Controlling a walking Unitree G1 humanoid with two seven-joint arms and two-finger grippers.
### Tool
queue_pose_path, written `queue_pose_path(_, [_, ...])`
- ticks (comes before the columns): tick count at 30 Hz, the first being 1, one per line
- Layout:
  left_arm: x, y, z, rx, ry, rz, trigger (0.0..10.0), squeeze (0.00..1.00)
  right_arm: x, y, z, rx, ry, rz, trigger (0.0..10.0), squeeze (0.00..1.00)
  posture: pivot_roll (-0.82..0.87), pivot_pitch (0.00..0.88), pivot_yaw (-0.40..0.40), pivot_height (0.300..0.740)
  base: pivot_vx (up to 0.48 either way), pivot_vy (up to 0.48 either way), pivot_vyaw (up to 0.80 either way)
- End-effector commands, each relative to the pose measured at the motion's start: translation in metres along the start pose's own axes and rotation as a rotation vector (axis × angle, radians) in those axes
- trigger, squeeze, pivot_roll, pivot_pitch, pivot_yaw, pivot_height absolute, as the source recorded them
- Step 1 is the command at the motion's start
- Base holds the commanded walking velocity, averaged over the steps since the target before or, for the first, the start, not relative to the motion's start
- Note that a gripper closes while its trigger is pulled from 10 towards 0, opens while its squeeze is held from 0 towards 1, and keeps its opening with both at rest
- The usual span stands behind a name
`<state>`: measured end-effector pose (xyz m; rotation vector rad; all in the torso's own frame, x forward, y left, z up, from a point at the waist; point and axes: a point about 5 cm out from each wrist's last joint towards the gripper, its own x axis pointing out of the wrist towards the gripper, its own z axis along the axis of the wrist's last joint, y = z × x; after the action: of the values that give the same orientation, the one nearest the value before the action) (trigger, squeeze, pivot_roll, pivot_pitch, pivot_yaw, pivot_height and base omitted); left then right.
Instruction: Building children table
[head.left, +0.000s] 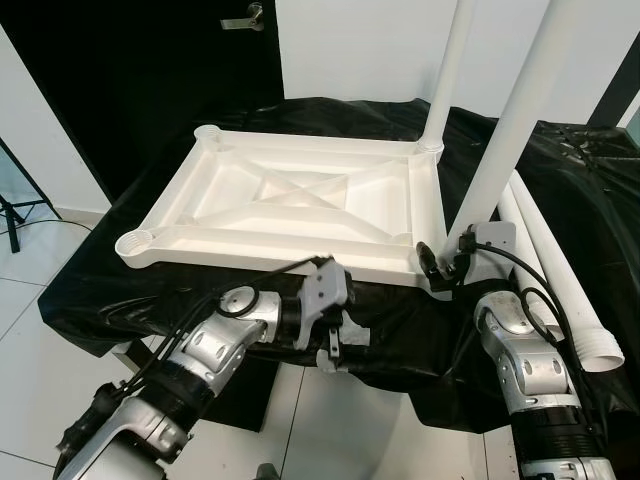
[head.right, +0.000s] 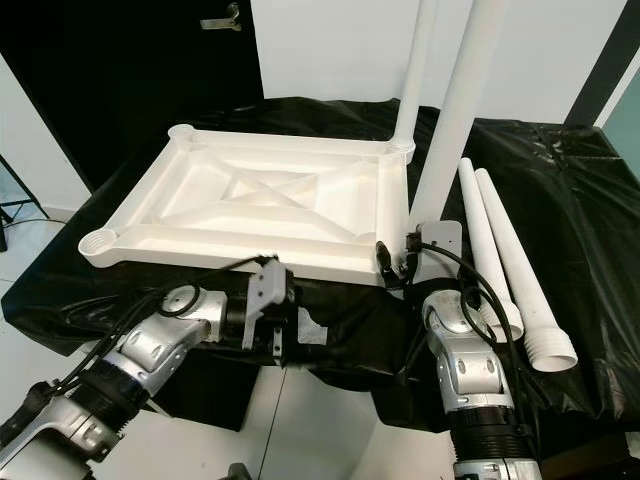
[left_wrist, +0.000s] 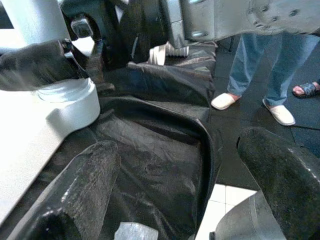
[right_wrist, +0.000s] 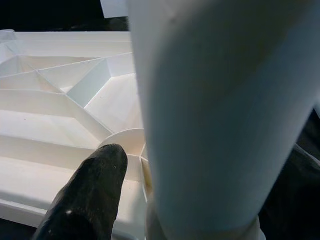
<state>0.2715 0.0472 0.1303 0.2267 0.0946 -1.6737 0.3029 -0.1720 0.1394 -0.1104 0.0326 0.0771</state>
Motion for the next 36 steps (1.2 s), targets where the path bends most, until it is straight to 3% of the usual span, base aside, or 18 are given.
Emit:
queue_pose_path(1, [0.002,0.004,0.005,0.029,-0.003,0.023,10.0,0.00,-0.001,0.001,0.001,0.011,0.003,-0.001,10.0,0.00,-0.07,0.000,0.018,0.740,0.000,0.000,0.00])
queue_pose_path(4, [0.004,0.011,0.010,0.028,-0.049,0.028,10.0,0.00,-0.001,0.000,0.001,0.011,0.002,-0.007,10.0,0.00,-0.07,0.000,0.019,0.740,0.000,0.000,0.00])
queue_pose_path(8, [0.005,0.028,0.022,0.026,-0.143,0.146,10.0,0.00,-0.003,0.004,-0.001,0.016,0.004,-0.008,10.0,0.00,-0.07,0.000,0.019,0.740,0.000,0.000,0.00])
queue_pose_path(15, [0.002,0.034,0.025,0.043,-0.154,0.178,10.0,0.00,-0.003,0.005,-0.001,0.018,0.005,-0.005,10.0,0.00,-0.07,0.000,0.018,0.740,0.000,0.000,0.00])
queue_pose_path(17, [-0.003,0.043,0.028,0.064,-0.140,0.237,10.0,0.00,-0.002,0.006,0.000,0.017,0.004,-0.002,10.0,0.00,-0.07,0.000,0.018,0.740,0.000,0.000,0.00])
queue_pose_path(19, [-0.009,0.060,0.026,0.109,-0.056,0.349,10.0,0.00,0.000,0.007,0.002,0.019,-0.003,0.003,10.0,0.00,-0.06,0.000,0.018,0.740,0.000,0.000,0.00])
queue_pose_path(24, [-0.006,0.073,0.019,0.126,0.061,0.457,10.0,0.00,0.001,0.011,0.005,0.026,-0.014,0.009,10.0,0.00,-0.07,0.000,0.024,0.740,0.000,0.000,0.00])
queue_pose_path(32, [0.002,0.079,0.006,0.134,0.210,0.518,10.0,0.00,-0.001,0.015,0.006,0.041,-0.023,0.007,10.0,0.00,-0.08,0.000,0.031,0.740,0.000,0.000,0.00])
queue_pose_path(36, [0.002,0.088,0.001,0.096,0.258,0.609,10.0,0.00,-0.001,0.016,0.007,0.047,-0.026,0.004,10.0,0.00,-0.08,0.000,0.035,0.740,0.000,0.000,0.00])
